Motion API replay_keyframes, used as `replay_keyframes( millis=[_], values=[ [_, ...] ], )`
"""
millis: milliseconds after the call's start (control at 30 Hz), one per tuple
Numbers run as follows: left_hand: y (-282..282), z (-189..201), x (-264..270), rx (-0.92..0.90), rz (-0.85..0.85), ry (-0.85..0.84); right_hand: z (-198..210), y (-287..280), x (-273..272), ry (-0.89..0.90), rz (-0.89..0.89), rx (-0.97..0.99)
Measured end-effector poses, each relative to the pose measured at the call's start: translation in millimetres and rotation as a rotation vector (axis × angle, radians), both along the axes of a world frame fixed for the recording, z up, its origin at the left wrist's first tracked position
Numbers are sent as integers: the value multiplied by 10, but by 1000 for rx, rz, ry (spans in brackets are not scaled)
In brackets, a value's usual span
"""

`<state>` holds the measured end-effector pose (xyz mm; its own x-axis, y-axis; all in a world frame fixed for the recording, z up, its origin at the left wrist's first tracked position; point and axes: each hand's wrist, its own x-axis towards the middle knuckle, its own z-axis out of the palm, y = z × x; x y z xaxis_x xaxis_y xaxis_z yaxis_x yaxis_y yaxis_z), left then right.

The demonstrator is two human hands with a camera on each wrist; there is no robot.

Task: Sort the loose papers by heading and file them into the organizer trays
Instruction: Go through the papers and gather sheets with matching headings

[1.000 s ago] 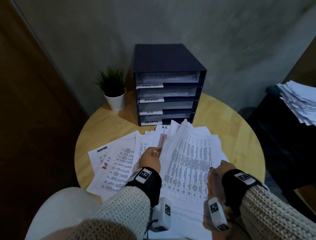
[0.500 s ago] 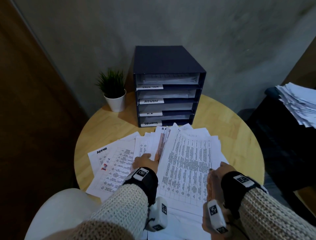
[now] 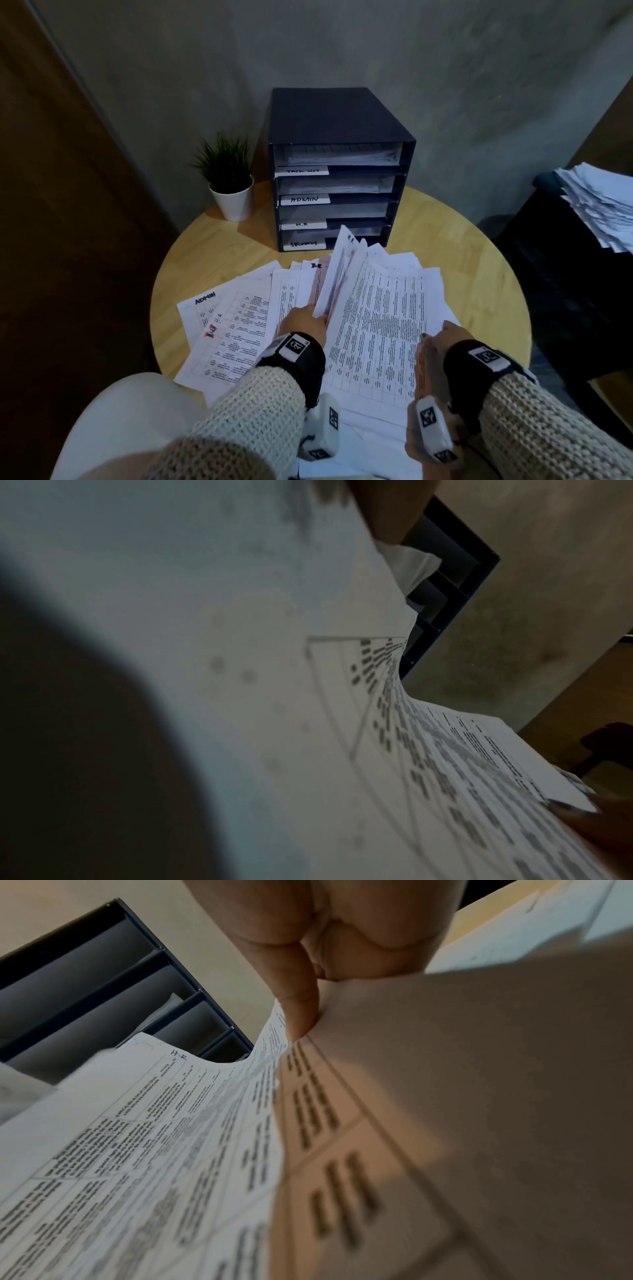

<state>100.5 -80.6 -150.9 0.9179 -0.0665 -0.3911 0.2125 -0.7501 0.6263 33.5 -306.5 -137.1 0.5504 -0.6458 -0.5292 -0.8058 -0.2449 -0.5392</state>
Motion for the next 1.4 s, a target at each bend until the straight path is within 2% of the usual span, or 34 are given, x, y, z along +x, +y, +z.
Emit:
replay_keyframes(
  millis=[100, 167, 267, 367, 467, 633, 767, 833, 933, 1067, 1133, 1267, 1333, 1400],
  values=[
    [54, 65, -24, -72, 33, -41, 19, 31, -26, 88, 57, 9],
    [115, 138, -41, -90, 68, -90, -20, 6, -48, 91, 140, -41],
    [293, 259, -40, -112, 159, -143, -11, -23, -67, 40, 108, -49],
    [557, 468, 2, -143, 220, -213, -29, -3, -90, 54, 193, -66],
    [814, 696, 74, -184, 283, -292, -37, -28, -103, 52, 177, -52],
    [1157, 1189, 107, -262, 454, -516, 35, -5, -202, 0, 156, -4],
    [1250, 1479, 82, -351, 505, -586, 135, 53, -248, -87, 122, -16],
    [1207, 1519, 26, -347, 460, -561, 218, 88, -264, -130, 125, 5],
    [1065, 1363, -79, -301, 298, -429, 299, 137, -264, -236, 92, 80],
    [861, 1040, -239, -247, 153, -239, 354, 212, -262, -346, 28, 323],
    [781, 908, -315, -252, 127, -169, 293, 211, -249, -404, -34, 444],
    [670, 745, -425, -350, 120, -113, 306, 290, -254, -448, -37, 561],
    [631, 691, -446, -374, 112, -125, 253, 274, -224, -431, -65, 434],
    [573, 625, -448, -388, 52, -121, 228, 245, -215, -409, -172, 324]
  ],
)
